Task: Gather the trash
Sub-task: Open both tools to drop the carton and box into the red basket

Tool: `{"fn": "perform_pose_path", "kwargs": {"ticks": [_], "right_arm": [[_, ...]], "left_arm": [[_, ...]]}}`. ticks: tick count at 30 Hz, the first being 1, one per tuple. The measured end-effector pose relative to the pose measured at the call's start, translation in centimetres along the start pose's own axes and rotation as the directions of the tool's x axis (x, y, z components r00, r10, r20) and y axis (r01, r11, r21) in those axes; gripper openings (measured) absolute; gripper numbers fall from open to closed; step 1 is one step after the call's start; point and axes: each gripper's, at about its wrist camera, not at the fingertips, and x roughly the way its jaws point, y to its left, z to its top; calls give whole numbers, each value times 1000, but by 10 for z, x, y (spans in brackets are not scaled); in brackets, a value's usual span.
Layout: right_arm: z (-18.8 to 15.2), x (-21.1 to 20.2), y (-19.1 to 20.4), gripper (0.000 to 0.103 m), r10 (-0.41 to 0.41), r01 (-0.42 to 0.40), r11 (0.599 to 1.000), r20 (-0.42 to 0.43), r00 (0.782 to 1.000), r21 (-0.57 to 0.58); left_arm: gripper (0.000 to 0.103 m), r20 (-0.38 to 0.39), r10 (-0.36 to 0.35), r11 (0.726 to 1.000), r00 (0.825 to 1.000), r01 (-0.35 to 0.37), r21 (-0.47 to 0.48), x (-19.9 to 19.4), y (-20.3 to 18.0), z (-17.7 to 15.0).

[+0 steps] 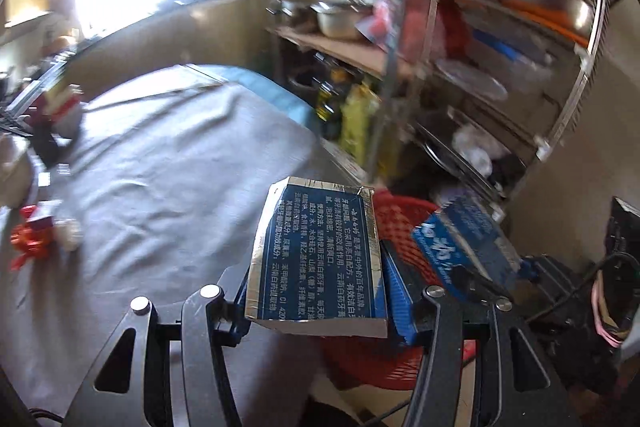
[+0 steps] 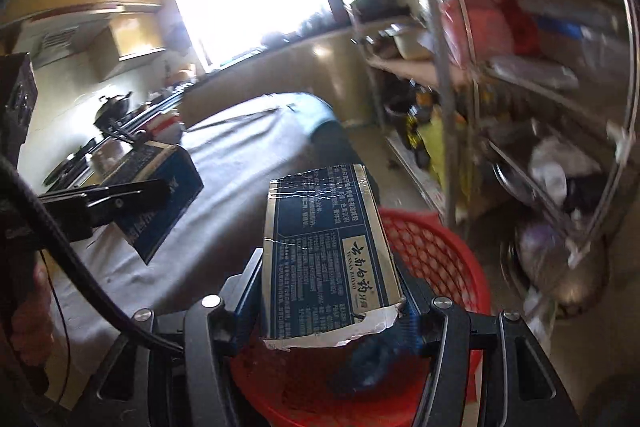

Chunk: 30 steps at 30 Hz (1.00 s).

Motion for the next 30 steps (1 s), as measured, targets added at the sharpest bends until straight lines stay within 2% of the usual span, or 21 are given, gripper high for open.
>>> {"fn": "perform_pose_path", "kwargs": {"ticks": [3, 8, 13, 16, 25, 28, 30], "right_arm": [[-4, 10, -14, 64, 8, -6, 998, -44, 999, 56], [-6, 26, -30, 67, 9, 6, 992, -119, 993, 126], [-3, 29, -31, 67, 17, 0, 991, -120, 993, 135], [-1, 27, -22, 67, 12, 1, 993, -114, 993, 114], [4, 12, 28, 67, 17, -18, 1000, -91, 996, -14], [5, 7, 42, 67, 22, -26, 998, -83, 996, -50], [5, 2, 51, 67, 23, -29, 997, -75, 997, -76]], "left_arm": [[58, -52, -39, 999, 998, 40, 17, 20, -14, 3], [64, -71, -37, 998, 997, 40, 48, 26, -22, -2], [64, -74, -22, 1000, 997, 21, -15, 19, 3, -8], [64, -74, 20, 998, 997, -25, -54, 9, 19, -13], [65, 10, 127, 979, 992, -123, -162, -50, 65, -28], [73, 52, 155, 969, 987, -141, -203, -72, 78, -30], [75, 82, 176, 962, 981, -154, -225, -84, 84, -31]]}}
